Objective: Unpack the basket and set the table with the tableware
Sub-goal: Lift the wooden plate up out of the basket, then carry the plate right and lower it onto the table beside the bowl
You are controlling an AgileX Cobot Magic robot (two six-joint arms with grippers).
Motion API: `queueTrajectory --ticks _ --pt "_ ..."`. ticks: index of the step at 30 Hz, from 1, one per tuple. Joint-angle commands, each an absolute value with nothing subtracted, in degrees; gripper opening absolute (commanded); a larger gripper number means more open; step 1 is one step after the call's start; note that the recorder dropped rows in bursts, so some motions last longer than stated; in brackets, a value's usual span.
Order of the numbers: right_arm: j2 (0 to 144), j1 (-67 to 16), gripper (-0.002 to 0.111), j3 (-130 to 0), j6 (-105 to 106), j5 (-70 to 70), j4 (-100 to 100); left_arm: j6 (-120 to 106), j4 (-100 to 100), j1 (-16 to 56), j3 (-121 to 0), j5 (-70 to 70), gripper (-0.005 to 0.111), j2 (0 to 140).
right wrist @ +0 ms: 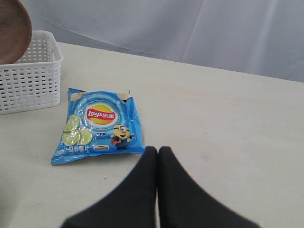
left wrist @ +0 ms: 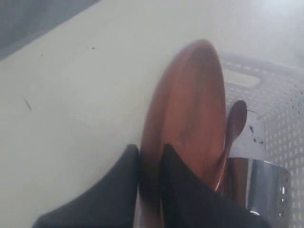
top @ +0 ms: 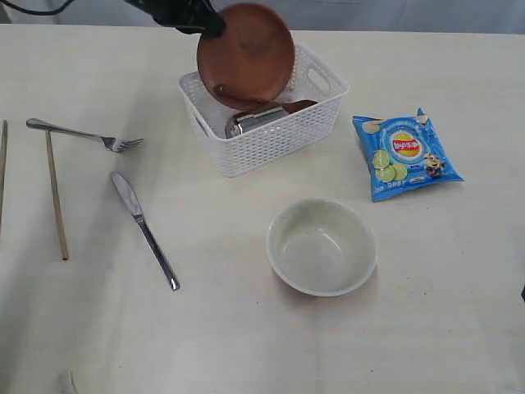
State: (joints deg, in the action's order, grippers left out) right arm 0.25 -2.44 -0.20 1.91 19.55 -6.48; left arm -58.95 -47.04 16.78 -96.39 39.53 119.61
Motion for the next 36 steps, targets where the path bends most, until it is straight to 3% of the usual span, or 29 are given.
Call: queueTrajectory --ticks 1,13,21,28,36 --pt "0.0 -2.4 0.000 0.0 1.9 19.4 -6.8 -58.9 -48.5 16.7 -96.6 39.2 0.000 116.8" --pt "0.0 -2.4 0.000 0.0 1.9 19.4 -6.8 -56.6 -48.5 16.7 -96.6 41.6 0.000 108.0" --pt "0.0 -2.4 0.000 0.0 1.9 19.4 -6.8 -48.7 -48.0 16.8 -95.2 54.3 0.000 104.5" --pt "0.0 -2.4 0.000 0.0 1.9 19.4 -6.8 -32.8 -49.1 17.9 -76.6 60.3 0.000 92.6" --pt "0.0 -2.4 0.000 0.0 1.9 19.4 -6.8 -34.2 -52.8 17.9 -48.2 58.8 0.000 80.4"
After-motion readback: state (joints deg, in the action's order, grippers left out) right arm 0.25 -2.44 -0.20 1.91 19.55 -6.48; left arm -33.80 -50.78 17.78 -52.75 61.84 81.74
